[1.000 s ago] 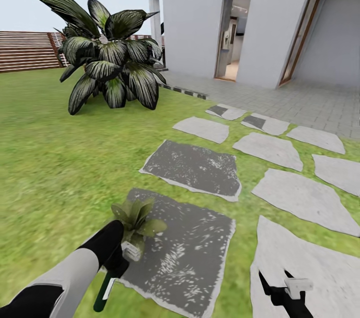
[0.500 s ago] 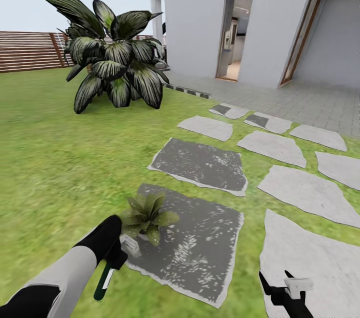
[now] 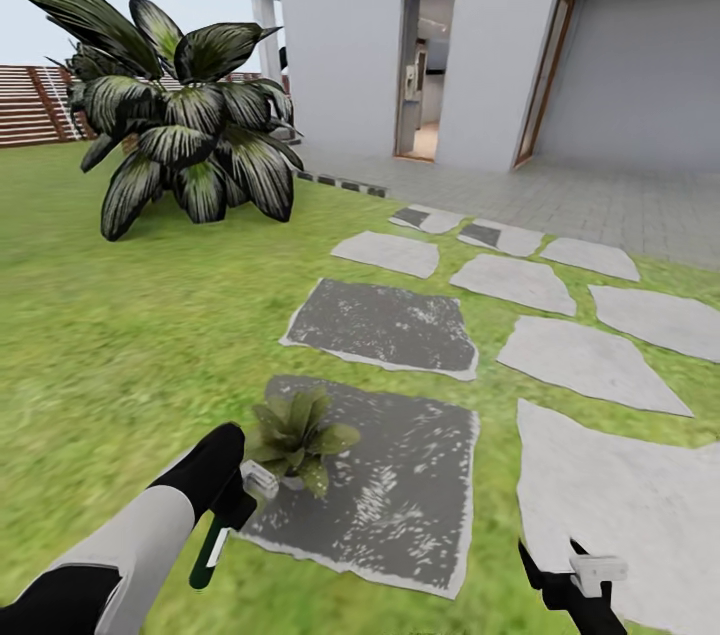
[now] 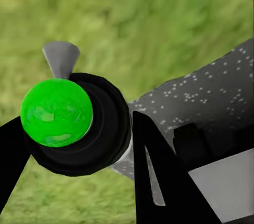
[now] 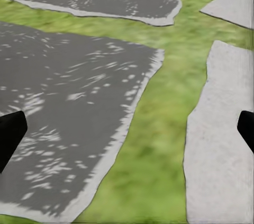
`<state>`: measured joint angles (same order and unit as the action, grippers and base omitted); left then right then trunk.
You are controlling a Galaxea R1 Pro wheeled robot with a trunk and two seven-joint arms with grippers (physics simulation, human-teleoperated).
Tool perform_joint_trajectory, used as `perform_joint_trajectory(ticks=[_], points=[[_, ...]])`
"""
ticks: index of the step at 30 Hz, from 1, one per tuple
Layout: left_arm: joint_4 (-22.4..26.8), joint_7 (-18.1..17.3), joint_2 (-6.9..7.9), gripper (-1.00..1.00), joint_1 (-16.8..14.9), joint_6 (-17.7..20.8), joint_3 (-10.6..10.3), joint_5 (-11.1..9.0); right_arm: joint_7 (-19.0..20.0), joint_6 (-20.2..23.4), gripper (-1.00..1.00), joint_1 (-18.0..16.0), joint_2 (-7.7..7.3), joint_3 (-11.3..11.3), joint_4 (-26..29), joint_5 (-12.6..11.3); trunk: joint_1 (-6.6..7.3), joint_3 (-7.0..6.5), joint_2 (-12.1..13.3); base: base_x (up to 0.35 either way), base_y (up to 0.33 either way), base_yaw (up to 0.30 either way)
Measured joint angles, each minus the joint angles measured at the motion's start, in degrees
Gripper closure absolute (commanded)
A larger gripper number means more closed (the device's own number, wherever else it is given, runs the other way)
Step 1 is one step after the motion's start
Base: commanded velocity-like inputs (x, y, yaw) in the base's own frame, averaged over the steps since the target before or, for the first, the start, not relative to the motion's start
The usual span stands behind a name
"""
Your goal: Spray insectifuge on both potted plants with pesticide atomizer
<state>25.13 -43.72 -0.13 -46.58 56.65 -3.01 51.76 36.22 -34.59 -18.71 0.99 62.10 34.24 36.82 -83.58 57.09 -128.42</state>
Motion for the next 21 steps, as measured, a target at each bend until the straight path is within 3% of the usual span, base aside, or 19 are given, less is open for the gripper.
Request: perform_joint_trajectory(ticks=[4,18,21], points=[[0.0,0.0,0.01,1.0,0.0,0.0,-0.1,0.3,0.0,0.0,-1.0,0.0,0.06,0.0,0.0,-0.1,0.0,0.0,0.0,-0.039,0.326,-0.219],[-0.9,0.0,-0.54,1.0,0.2,0.1,-0.4,0.0,0.0,0.0,-1.0,0.0,0.19,0.0,0.0,0.0,0.0,0.0,0.0,-0.001,0.333,-0.007],[-1.0,-0.1,-0.88,1.0,0.3,0.1,-0.1,0.0,0.0,0.0,-1.0,0.0,0.16,0.0,0.0,0.0,0.01,0.0,0.0,0.085,0.332,-0.184]])
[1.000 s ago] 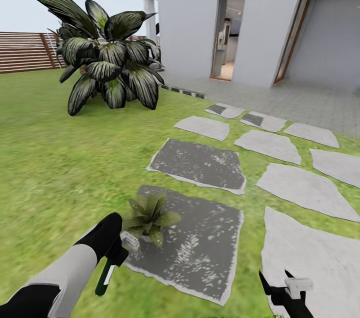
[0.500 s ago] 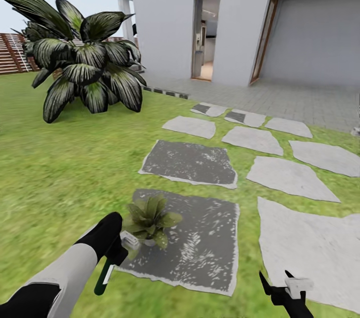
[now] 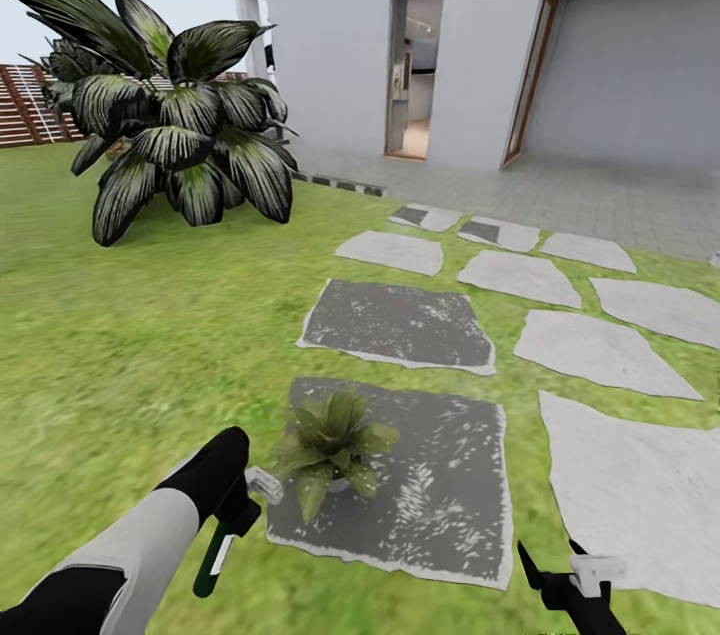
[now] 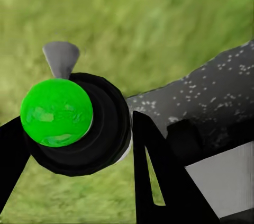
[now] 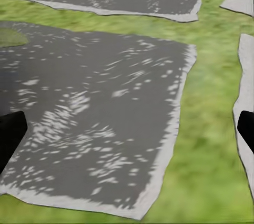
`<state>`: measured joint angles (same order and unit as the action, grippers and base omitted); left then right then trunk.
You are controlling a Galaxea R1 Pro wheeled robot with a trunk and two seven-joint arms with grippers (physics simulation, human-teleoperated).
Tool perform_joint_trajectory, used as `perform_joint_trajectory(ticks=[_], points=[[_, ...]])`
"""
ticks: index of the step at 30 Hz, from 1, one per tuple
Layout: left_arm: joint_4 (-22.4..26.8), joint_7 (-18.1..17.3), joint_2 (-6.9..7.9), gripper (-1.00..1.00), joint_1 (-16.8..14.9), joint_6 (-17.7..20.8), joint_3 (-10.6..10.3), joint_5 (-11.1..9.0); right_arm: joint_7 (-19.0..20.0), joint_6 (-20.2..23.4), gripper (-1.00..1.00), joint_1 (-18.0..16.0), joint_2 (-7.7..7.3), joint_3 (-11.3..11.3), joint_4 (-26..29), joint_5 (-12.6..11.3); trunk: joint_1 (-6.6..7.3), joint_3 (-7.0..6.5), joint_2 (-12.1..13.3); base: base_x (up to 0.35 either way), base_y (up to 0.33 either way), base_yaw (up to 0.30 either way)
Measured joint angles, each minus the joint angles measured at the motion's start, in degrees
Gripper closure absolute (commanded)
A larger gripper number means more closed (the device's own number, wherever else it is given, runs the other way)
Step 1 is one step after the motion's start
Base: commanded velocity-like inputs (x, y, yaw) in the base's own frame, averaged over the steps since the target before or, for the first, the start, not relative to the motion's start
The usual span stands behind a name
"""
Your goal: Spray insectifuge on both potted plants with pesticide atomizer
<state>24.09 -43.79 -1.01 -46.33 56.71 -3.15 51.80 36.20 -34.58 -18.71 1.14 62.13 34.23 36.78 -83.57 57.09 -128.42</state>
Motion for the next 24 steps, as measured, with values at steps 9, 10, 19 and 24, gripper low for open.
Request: perform_joint_trajectory(ticks=[9,10,19,24], points=[[-0.5,-0.8,-2.61,1.0,0.1,-0.4,0.0,0.0,0.0,0.0,-1.0,0.0,0.01,0.0,0.1,0.0,-0.01,0.0,0.0,0.1,0.18,-0.274],[-0.5,-0.8,-2.82,1.0,0.2,-0.3,0.0,-0.1,0.0,0.0,-1.0,0.0,0.02,0.0,0.1,0.0,-0.01,0.0,0.0,0.005,0.007,-0.09],[-3.4,-1.2,-2.88,1.0,0.5,-0.9,0.0,-0.5,0.0,0.0,-1.0,0.0,0.02,0.0,0.1,0.0,-0.01,0.0,0.0,0.001,0.001,-0.125],[-4.7,-4.7,-2.76,1.0,0.5,-1.0,0.1,-0.5,0.0,0.0,-1.0,0.0,0.02,0.0,0.0,0.0,-0.01,0.0,0.0,-0.012,0.049,-0.297]])
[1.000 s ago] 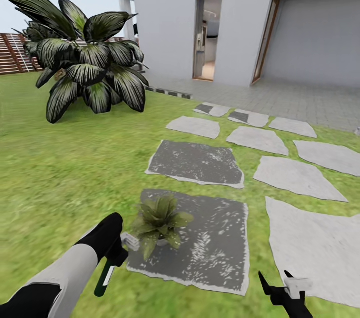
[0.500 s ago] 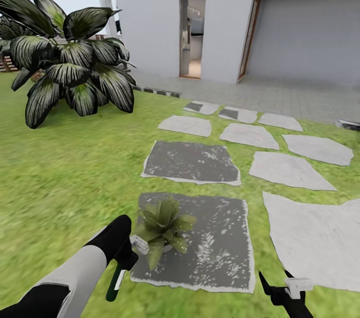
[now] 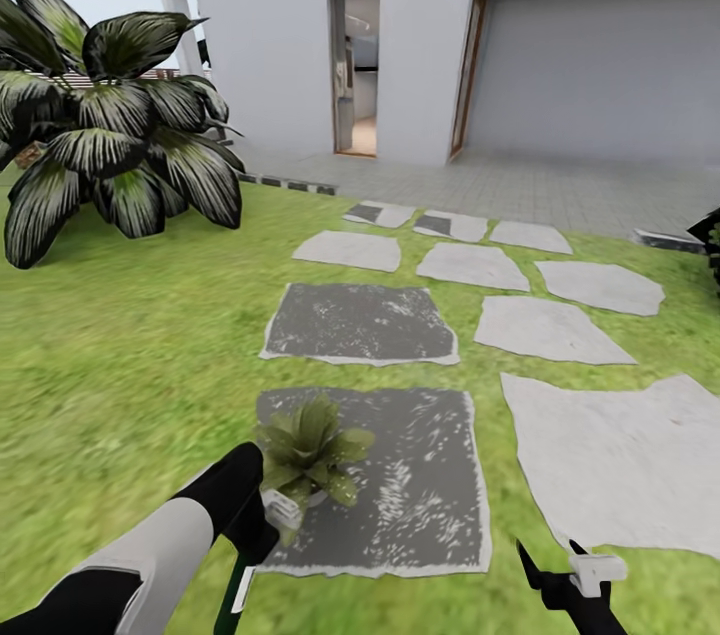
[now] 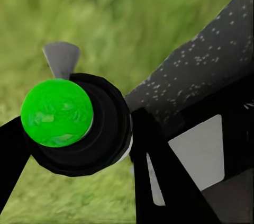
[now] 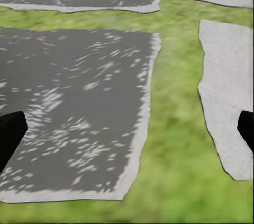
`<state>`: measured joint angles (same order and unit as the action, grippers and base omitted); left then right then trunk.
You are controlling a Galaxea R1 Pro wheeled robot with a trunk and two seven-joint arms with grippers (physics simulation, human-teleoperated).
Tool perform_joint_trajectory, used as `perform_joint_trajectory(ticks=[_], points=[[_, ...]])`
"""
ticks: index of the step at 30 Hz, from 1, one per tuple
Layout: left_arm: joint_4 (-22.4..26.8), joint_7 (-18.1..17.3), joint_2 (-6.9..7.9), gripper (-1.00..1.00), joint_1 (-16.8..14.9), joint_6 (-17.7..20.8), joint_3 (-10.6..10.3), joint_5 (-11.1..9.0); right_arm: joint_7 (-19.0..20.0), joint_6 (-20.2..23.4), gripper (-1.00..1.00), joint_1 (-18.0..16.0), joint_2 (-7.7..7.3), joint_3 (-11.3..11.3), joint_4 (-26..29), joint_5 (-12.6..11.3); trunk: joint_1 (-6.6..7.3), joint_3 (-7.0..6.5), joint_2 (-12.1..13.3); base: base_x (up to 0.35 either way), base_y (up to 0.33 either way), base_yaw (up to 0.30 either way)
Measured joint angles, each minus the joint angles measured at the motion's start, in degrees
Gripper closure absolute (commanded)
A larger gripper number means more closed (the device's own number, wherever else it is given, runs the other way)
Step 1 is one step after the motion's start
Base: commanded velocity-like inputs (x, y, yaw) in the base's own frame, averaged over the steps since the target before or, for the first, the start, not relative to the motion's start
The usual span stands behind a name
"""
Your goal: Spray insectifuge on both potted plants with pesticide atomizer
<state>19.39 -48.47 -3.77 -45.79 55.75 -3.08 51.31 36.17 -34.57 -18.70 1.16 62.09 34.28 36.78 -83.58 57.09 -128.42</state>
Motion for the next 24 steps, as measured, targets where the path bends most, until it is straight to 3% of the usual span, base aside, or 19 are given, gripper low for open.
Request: perform_joint_trajectory(ticks=[9,17,24], points=[[0.0,-1.3,0.4,1.0,0.0,0.0,-0.4,0.1,0.0,0.0,-1.0,0.0,0.0,0.0,-0.1,0.0,-0.01,0.0,0.0,-0.128,0.27,-0.064],[0.6,-1.2,0.38,1.0,0.0,0.1,-0.1,0.1,0.0,0.0,-1.0,0.0,0.0,0.0,-0.1,0.0,0.01,0.0,0.0,0.019,0.305,-0.015],[0.8,-1.0,0.39,1.0,0.0,0.1,-0.1,0.3,0.0,0.0,-1.0,0.0,-0.01,0.0,-0.1,0.0,0.0,0.0,0.0,0.021,0.326,-0.259]])
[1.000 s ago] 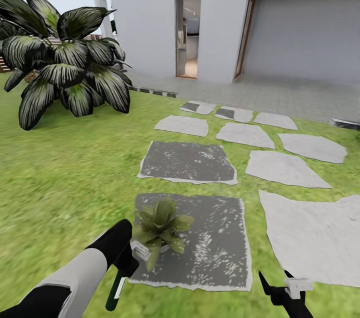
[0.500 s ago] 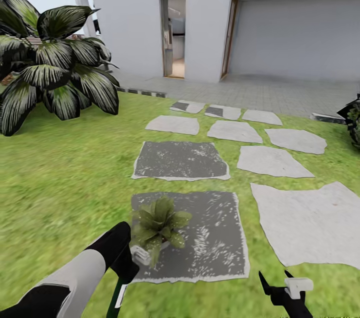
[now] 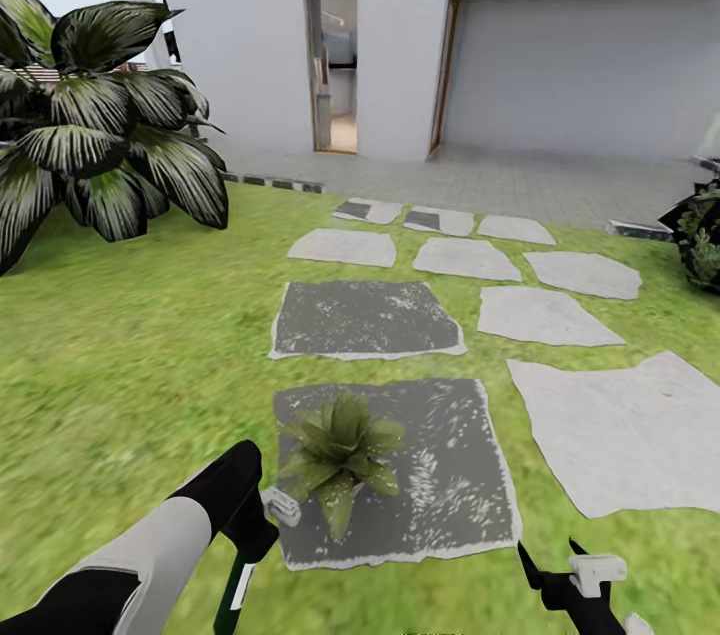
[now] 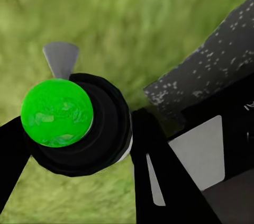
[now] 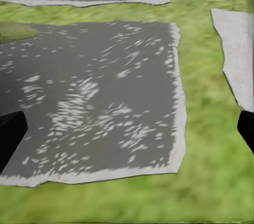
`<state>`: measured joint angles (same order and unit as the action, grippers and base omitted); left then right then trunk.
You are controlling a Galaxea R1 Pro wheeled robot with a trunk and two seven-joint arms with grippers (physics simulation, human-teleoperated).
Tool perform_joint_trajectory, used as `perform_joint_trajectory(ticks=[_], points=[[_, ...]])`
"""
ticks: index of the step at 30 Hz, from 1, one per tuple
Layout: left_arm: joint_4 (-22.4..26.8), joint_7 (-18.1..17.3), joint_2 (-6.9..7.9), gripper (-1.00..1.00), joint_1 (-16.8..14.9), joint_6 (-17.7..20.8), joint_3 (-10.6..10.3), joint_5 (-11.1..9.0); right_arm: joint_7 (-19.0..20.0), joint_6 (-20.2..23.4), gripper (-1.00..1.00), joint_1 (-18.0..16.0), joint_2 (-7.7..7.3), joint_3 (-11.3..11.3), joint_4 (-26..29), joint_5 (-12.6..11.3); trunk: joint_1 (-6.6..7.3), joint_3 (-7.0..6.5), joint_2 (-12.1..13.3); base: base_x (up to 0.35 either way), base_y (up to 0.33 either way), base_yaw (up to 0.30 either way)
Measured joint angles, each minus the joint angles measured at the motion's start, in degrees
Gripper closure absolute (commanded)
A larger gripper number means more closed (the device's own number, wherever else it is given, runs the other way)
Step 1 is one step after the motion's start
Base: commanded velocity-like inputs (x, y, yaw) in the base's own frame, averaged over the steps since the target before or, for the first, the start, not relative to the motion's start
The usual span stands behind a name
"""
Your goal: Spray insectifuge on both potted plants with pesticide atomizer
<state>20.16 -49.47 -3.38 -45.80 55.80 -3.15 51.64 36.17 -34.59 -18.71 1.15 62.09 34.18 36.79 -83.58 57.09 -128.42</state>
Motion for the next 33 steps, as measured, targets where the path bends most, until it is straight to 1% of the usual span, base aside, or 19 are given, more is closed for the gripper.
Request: perform_joint_trajectory(ticks=[5,9,13,16,22,24,26,27,29,30,31,32,33], points=[[0.2,0.4,0.13,1.0,-0.2,-0.1,-0.2,0.7,0.0,0.0,-1.0,0.0,-0.08,0.1,0.1,0.0,0.0,0.0,0.0,0.0,0.248,-0.291],[0.3,0.5,0.2,1.0,-0.8,0.2,-0.3,0.6,0.0,0.0,-1.0,0.0,-0.08,0.1,0.1,0.0,0.0,0.0,0.0,0.0,0.021,-0.292],[0.5,0.4,-0.29,1.0,-1.4,0.6,-0.3,0.5,0.0,0.0,-1.0,0.0,-0.08,0.1,0.1,0.0,0.0,0.0,0.0,0.0,0.002,-0.236],[1.7,0.2,-0.41,1.0,-3.1,0.5,-0.3,0.6,0.0,0.0,-1.0,0.0,-0.07,0.1,0.1,0.0,0.0,-0.01,0.0,0.0,0.0,-0.049],[1.8,-0.1,-0.63,1.0,-8.6,0.5,-0.4,0.4,0.0,0.0,-1.0,0.0,-0.07,0.1,0.1,0.0,0.0,-0.01,0.0,0.0,0.0,-0.003],[1.5,-0.4,-0.52,1.0,-9.8,0.5,-0.5,0.4,0.0,0.0,-1.0,0.0,-0.12,0.1,0.0,0.0,0.0,0.0,0.0,0.0,0.0,0.0],[1.4,-1.4,-0.31,1.0,-10.3,0.3,-0.7,0.7,0.0,0.0,-1.0,0.0,-0.09,0.1,0.0,0.0,0.0,0.0,0.0,0.0,0.0,0.0],[1.4,-1.9,-0.31,1.0,-10.3,0.3,-1.3,1.2,0.0,0.0,-1.0,0.0,-0.08,0.1,0.0,0.0,0.0,0.0,0.0,0.0,0.0,0.0],[1.4,-3.8,-0.18,1.0,-10.3,0.4,-3.7,2.2,0.0,0.0,-1.0,0.0,-0.08,0.1,0.0,0.0,0.0,0.0,0.0,0.0,0.0,0.0],[1.4,-5.5,-0.07,1.0,-10.3,0.4,-4.8,2.4,0.0,0.0,-1.0,0.0,-0.08,0.1,0.0,0.0,0.0,0.0,0.0,0.0,0.0,0.0],[1.4,-6.8,0.0,1.0,-10.2,0.3,-5.5,2.5,0.0,0.0,-1.0,0.0,-0.07,0.1,0.0,0.0,0.0,0.0,0.0,0.0,0.0,0.0],[1.6,-9.4,0.03,1.0,-9.9,0.2,-6.8,2.6,0.0,0.0,-1.0,0.0,-0.07,0.1,0.0,0.0,0.0,0.0,0.0,0.0,0.0,0.0],[1.7,-10.3,0.03,1.0,-9.8,0.1,-7.4,2.9,0.0,0.0,-1.0,0.0,-0.07,0.1,0.0,0.0,0.0,0.0,0.0,0.0,0.0,0.0]])
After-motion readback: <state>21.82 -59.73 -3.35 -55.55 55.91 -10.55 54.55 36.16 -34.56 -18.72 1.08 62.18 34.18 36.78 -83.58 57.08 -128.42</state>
